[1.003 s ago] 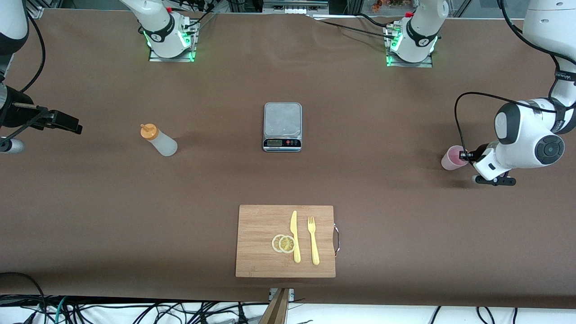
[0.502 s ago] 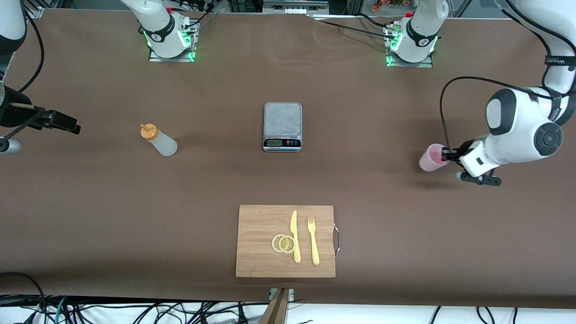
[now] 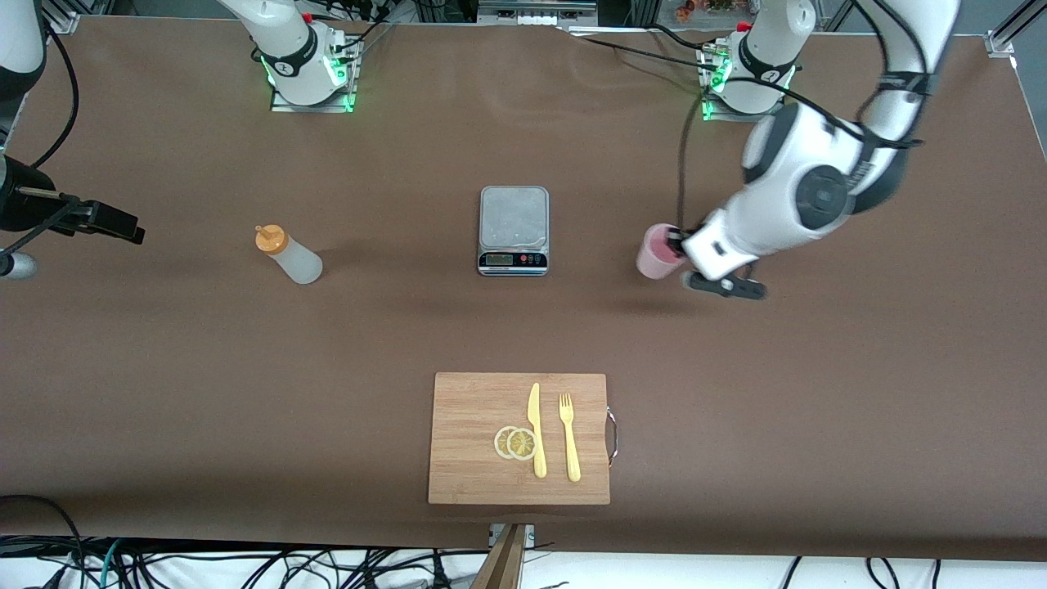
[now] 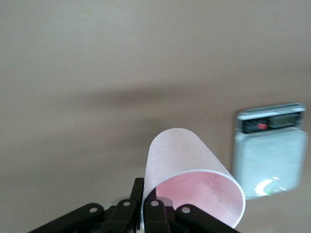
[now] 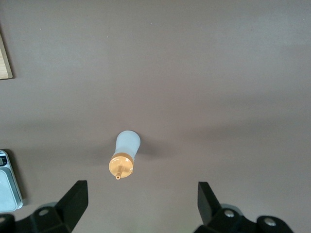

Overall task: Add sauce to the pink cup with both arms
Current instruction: 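Carry the pink cup with the left gripper onto the scale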

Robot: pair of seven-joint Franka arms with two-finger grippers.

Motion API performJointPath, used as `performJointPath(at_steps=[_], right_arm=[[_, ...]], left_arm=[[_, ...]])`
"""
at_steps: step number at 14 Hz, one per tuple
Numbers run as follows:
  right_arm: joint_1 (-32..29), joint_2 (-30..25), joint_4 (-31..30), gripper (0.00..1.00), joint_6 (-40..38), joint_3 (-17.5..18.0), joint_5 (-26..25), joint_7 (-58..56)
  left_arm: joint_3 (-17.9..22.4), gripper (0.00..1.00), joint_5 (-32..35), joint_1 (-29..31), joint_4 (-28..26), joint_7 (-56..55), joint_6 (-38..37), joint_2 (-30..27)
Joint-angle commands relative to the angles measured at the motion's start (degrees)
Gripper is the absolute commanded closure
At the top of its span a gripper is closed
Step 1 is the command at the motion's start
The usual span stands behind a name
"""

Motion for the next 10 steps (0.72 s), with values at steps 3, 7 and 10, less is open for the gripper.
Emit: performJointPath(at_steps=[3,7,10], right_arm=[[-0.14,0.60,1.35,0.00,-0.63,0.03,0.67,0.12],[-0.23,0.60,1.44,0.00,-0.54,0.03,0.58,0.12],[-0.23,0.60,1.44,0.00,-0.54,-0.05,0.67,0.12]], left_arm=[[-1.99,1.00,-2.75,-10.01,3.80,-15.56,5.00,3.44],[-1.55,1.00,-2.23,-18.63,5.55,-26.56,10.56,9.67],[-1.37,1.00,1.62,-21.80,7.58,-34.30,10.57,13.11]])
